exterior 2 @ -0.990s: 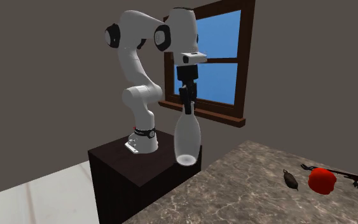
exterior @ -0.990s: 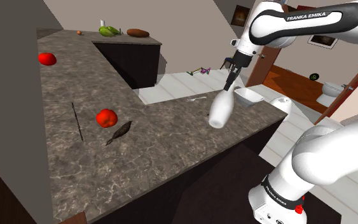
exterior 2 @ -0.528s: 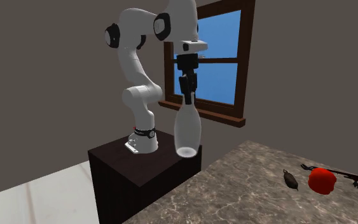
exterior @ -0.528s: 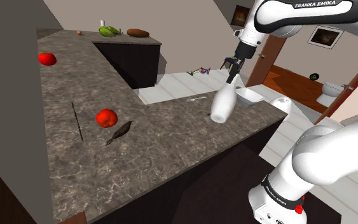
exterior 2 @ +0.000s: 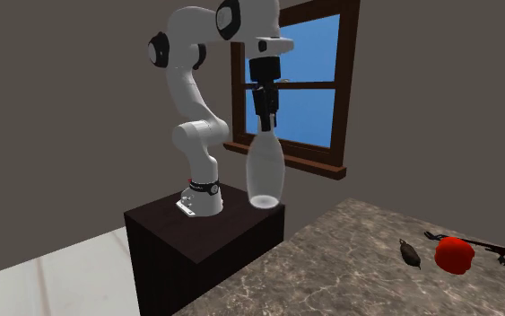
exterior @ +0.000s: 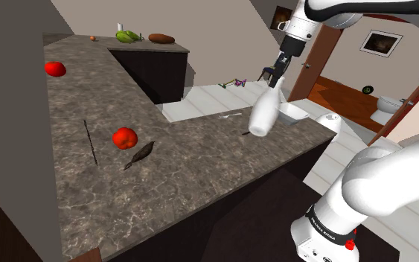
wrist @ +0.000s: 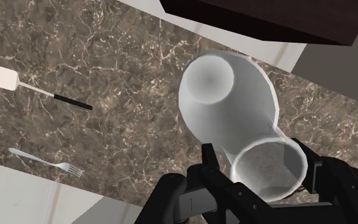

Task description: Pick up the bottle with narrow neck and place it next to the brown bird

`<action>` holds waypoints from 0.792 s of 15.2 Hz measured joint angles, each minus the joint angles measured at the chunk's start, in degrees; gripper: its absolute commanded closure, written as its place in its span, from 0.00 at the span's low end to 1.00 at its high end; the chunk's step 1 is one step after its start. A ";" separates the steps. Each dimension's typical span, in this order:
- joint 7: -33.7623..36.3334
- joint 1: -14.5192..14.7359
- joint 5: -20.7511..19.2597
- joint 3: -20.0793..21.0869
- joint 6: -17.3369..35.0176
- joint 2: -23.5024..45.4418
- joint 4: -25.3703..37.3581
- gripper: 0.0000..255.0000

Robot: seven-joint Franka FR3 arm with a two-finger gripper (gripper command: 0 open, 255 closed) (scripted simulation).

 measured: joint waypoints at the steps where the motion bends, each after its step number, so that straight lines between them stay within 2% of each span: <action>1: 0.00 0.04 0.05 0.03 -0.88 0.14 1.02 1.00; 12: 0.24 0.47 0.60 0.47 -9.11 1.78 10.88 1.00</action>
